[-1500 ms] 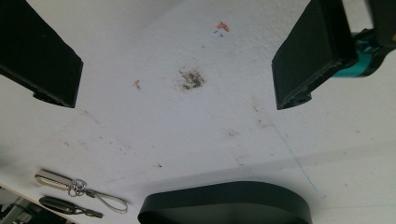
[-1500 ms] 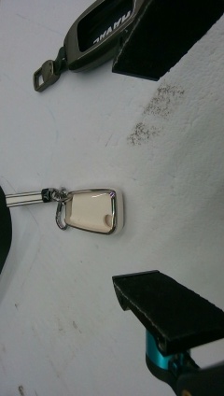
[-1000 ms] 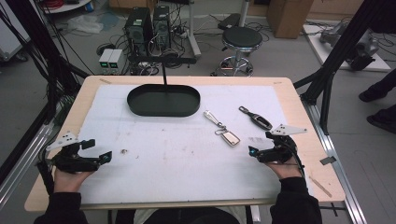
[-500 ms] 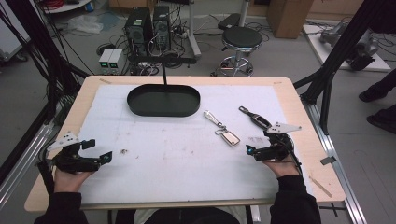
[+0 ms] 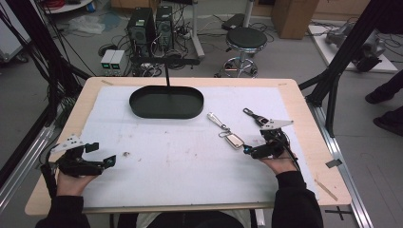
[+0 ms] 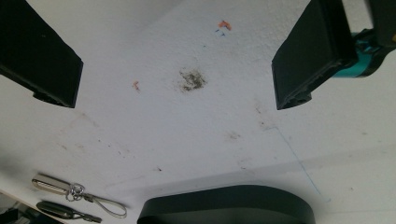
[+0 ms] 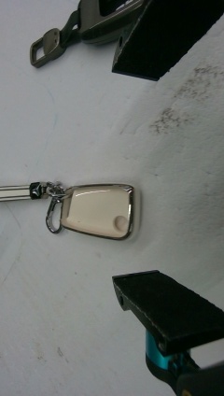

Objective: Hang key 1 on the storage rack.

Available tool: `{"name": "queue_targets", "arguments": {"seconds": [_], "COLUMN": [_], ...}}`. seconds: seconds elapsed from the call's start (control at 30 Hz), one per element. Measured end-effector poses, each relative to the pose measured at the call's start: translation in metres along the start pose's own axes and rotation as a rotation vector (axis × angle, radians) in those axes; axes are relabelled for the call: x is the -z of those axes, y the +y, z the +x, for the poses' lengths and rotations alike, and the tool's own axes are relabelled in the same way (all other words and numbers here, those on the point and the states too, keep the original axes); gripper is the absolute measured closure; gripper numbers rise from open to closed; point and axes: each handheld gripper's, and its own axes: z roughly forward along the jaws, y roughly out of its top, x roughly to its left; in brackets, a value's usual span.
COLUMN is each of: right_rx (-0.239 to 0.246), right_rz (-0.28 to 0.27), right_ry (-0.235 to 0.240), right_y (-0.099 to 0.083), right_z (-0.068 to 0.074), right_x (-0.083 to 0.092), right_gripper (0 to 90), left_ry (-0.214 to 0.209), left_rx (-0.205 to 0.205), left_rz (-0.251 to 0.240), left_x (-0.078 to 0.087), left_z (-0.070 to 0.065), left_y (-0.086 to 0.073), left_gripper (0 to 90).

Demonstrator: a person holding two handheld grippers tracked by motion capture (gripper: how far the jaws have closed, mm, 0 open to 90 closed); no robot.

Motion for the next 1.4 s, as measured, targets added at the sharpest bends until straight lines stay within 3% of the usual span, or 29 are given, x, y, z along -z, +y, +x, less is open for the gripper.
{"name": "queue_targets", "arguments": {"seconds": [0.23, 0.53, 0.77, 1.07, 1.4], "right_rx": [0.041, 0.05, 0.084, 0.09, 0.068], "right_rz": [0.031, 0.01, 0.063, 0.097, 0.152], "right_ry": [0.002, 0.032, 0.031, 0.037, 0.04], "right_y": [0.02, 0.044, 0.061, 0.075, 0.086], "right_z": [0.002, 0.006, 0.009, 0.006, 0.004], "right_x": [-0.015, -0.024, -0.046, -0.063, -0.094], "right_gripper": [0.8, 0.8, 0.8, 0.8, 0.9], "left_ry": [0.003, -0.003, 0.0, -0.002, -0.003], "left_rx": [0.003, -0.001, -0.001, -0.004, -0.002], "left_rz": [-0.007, -0.01, -0.013, -0.01, -0.012], "left_x": [0.001, 0.0, 0.001, 0.0, 0.0], "left_z": [0.001, 0.0, 0.002, 0.002, 0.003], "left_y": [0.0, 0.0, 0.0, 0.0, 0.0], "left_gripper": [2.3, 2.3, 2.3, 2.3, 2.3]}}
